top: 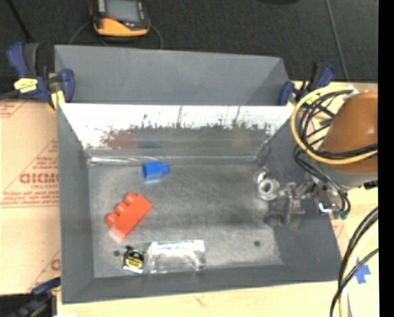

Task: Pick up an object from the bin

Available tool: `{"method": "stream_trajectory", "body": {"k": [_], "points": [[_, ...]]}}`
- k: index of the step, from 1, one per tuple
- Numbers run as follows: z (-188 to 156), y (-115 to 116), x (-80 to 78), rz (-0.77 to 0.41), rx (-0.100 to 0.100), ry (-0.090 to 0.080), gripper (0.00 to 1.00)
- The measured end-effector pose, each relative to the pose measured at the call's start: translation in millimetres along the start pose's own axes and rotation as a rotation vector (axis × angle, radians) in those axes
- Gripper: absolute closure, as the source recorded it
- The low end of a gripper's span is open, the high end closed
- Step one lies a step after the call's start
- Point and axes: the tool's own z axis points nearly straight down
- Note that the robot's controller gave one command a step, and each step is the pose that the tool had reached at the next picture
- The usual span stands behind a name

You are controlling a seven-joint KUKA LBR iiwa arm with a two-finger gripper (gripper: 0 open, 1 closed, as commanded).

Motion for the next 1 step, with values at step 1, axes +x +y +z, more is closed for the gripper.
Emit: {"method": "stream_trajectory", "body": {"k": [1], "points": [[-78.3,-9.5,-15.0,0.012,0.002,-0.015,1.0]]}}
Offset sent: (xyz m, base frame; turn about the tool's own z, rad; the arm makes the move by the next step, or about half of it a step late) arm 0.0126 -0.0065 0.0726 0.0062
